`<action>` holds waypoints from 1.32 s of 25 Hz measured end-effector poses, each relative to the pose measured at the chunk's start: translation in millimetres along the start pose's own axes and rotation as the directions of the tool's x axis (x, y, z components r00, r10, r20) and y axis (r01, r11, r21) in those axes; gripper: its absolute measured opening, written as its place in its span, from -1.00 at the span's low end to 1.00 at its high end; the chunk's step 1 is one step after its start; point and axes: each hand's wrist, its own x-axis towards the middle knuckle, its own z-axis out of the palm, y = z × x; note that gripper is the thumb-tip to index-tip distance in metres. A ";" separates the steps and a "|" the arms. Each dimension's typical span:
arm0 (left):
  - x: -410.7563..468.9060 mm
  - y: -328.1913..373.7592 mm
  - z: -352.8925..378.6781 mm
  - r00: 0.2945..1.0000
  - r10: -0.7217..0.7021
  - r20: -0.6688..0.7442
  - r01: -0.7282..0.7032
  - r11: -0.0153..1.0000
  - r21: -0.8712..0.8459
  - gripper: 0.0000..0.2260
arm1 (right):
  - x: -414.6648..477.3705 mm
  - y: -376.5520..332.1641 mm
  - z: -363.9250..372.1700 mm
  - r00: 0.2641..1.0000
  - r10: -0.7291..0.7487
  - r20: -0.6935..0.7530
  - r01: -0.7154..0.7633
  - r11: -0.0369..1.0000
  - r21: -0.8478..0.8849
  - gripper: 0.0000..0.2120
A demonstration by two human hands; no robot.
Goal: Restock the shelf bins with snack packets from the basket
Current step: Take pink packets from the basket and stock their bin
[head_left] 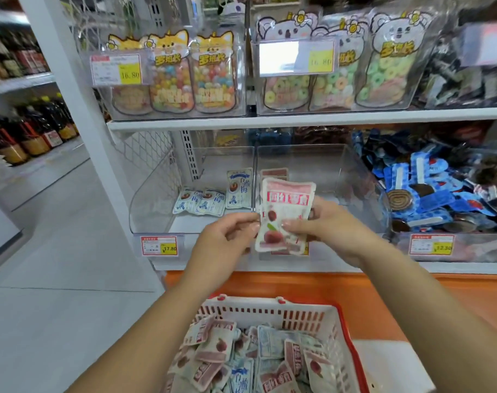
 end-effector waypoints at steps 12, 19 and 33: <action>113.0 -18.5 9.4 0.991 -0.069 0.111 0.044 0.975 0.219 -0.50 | 211.3 67.2 -86.3 0.837 0.322 -0.443 -0.485 0.811 -0.326 -0.73; 111.1 -27.4 12.6 0.995 -0.075 0.071 0.064 0.988 0.140 -0.56 | 217.9 85.1 -84.2 0.876 0.282 -0.392 -0.416 0.853 -0.317 -0.65; 112.1 -27.4 14.0 0.998 -0.021 0.052 0.015 0.995 0.103 -0.53 | 202.5 69.3 -85.0 0.850 0.310 -0.426 -0.472 0.808 -0.353 -0.52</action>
